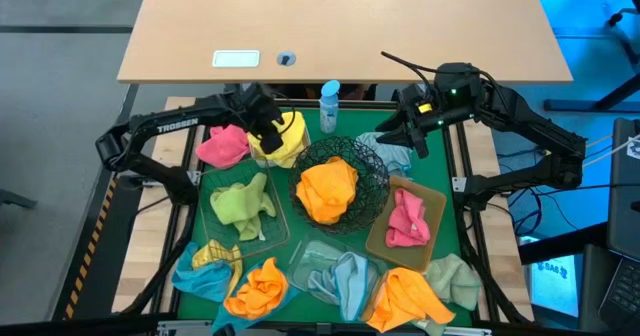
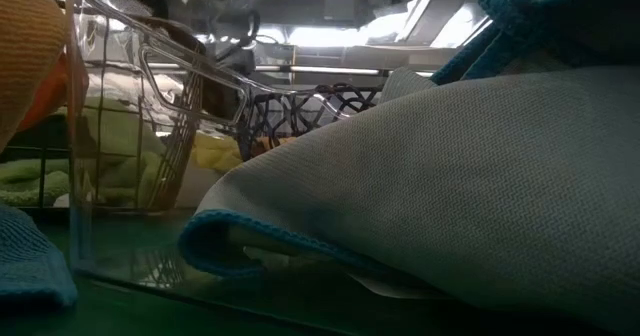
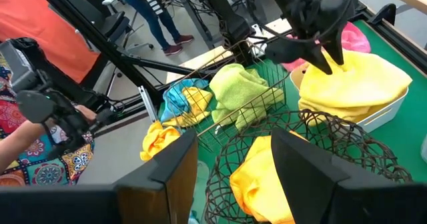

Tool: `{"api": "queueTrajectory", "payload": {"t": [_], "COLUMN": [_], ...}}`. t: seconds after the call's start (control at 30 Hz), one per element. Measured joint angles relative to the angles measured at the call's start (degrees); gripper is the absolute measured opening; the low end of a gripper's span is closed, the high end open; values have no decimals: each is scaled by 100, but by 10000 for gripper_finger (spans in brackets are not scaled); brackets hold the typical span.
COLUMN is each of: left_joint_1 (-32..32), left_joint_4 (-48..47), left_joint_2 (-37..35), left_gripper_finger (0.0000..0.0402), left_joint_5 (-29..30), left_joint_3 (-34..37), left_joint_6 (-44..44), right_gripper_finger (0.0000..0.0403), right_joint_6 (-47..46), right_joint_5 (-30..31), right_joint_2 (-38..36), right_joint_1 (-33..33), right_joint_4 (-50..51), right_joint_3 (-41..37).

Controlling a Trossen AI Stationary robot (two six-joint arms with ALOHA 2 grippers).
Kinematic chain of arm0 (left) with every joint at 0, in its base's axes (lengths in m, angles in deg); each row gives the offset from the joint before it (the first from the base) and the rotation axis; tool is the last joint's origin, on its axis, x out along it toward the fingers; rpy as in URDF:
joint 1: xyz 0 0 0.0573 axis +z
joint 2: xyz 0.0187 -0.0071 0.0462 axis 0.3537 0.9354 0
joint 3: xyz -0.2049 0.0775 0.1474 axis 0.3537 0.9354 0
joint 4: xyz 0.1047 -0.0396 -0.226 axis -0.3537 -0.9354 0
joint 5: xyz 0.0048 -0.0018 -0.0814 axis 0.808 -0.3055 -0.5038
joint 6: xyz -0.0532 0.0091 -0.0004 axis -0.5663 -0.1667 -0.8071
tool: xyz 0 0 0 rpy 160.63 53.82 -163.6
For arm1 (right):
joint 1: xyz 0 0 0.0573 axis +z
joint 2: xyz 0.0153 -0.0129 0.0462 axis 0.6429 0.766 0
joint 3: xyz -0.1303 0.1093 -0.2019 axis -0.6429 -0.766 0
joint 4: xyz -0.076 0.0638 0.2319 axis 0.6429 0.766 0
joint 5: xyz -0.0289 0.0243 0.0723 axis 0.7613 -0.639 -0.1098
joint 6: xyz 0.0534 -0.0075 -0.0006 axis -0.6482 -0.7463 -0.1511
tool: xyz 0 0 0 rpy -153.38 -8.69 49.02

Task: Sort microfiber towel by color & place in baskets
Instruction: Put the pink towel into the orange bin

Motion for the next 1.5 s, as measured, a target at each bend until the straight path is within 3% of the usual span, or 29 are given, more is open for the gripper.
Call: {"api": "queueTrajectory", "payload": {"t": [0.37,0.47,0.63,0.8,1.07,1.5], "left_joint_1": [82,309,884,1496,2232,2483], "left_joint_4": [-1633,-2109,-2786,-2646,-2053,-603], "left_joint_2": [-36,-36,-36,-36,-29,-29], "left_gripper_finger": [140,140,140,140,140,140], "left_joint_5": [245,664,785,799,893,858], "left_joint_3": [-903,-935,-922,-733,145,1229], "left_joint_6": [39,45,182,180,143,162], "right_gripper_finger": [189,189,189,189,189,189], "right_joint_6": [-4,-4,4,7,8,9], "right_joint_5": [0,0,2,2,2,2], "right_joint_2": [0,0,0,0,0,0], "right_joint_1": [0,0,0,0,0,0], "right_joint_4": [7,46,271,320,320,301], "right_joint_3": [0,0,0,0,0,0]}}
